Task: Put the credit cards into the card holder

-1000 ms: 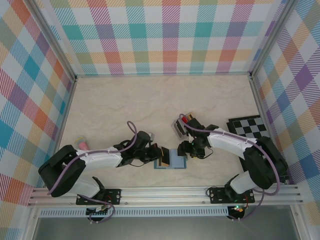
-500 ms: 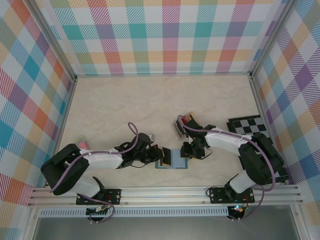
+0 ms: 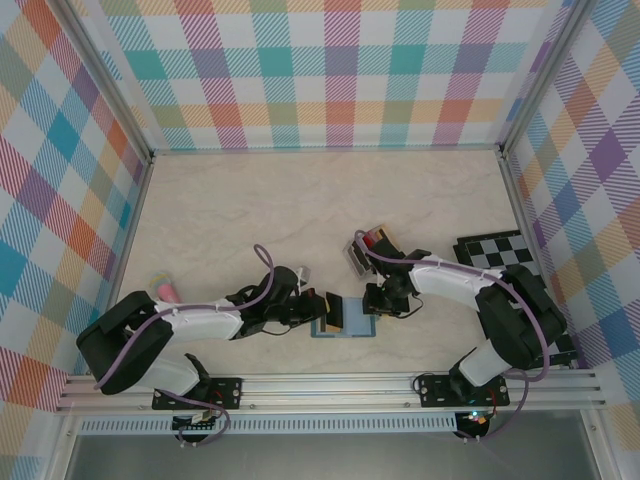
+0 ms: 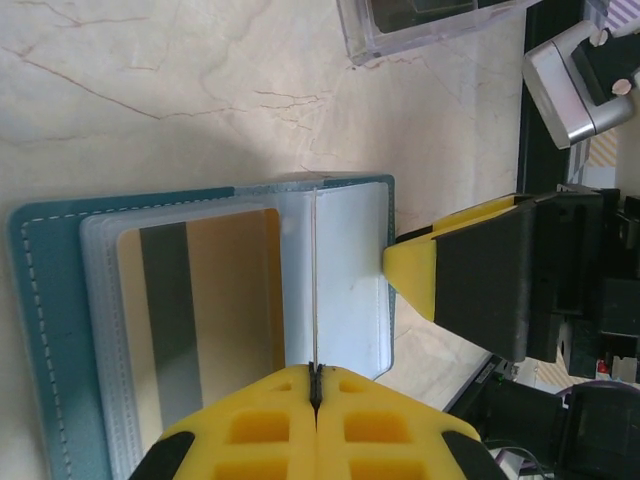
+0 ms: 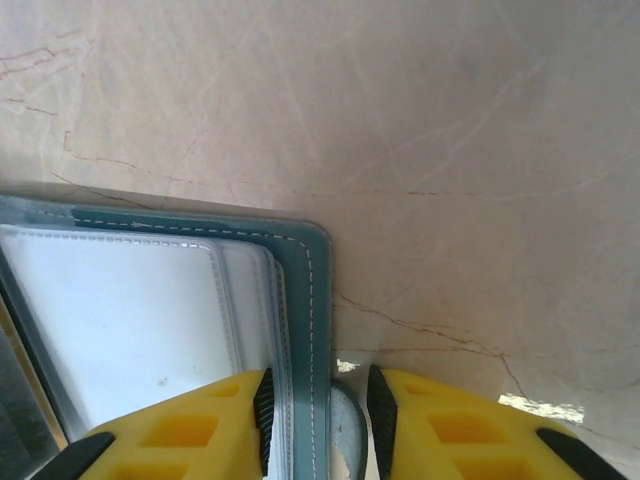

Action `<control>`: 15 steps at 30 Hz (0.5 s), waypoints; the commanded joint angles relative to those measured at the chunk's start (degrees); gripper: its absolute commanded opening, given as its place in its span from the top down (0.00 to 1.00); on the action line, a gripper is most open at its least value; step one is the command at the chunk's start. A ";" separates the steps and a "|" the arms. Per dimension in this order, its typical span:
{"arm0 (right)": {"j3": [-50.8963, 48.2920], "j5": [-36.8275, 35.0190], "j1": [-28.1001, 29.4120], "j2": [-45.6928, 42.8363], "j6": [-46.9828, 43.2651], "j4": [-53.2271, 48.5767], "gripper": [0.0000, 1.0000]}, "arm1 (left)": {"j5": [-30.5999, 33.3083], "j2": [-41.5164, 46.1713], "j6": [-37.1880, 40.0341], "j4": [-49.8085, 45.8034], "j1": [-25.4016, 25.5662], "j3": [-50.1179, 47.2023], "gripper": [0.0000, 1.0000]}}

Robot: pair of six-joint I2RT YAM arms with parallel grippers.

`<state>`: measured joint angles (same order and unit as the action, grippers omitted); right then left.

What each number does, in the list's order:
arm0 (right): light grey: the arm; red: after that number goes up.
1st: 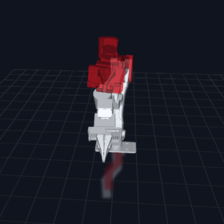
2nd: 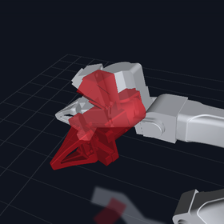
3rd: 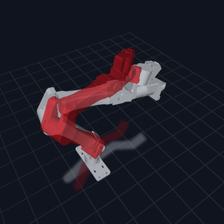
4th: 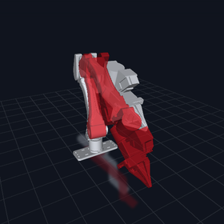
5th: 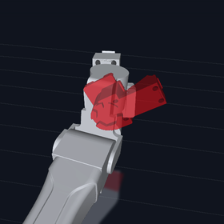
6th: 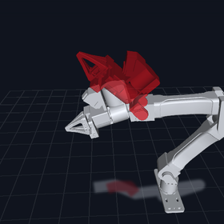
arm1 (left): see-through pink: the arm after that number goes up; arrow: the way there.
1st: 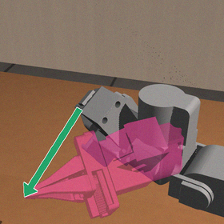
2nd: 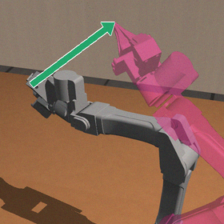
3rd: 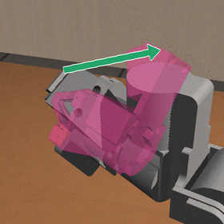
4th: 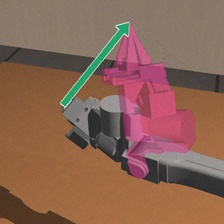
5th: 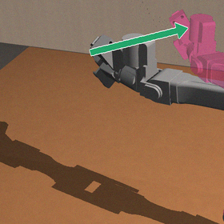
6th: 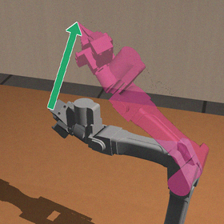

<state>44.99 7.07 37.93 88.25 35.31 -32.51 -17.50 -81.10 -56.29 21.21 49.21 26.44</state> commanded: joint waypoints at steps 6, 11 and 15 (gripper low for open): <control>-1.00 0.04 0.31 2.10 0.46 1.12 0.70 | 1.21 -3.47 -0.40 0.09 1.69 0.02 1.00; -1.05 0.60 0.30 2.19 0.55 1.32 0.72 | 2.70 -3.50 -1.31 0.34 1.99 -1.27 1.00; -1.22 0.42 0.30 2.37 0.54 1.46 0.74 | 3.13 -1.38 -1.44 -0.07 2.12 -1.44 1.00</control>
<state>44.99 7.73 37.93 88.58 35.46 -31.92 -15.99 -83.85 -57.43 22.63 50.30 26.15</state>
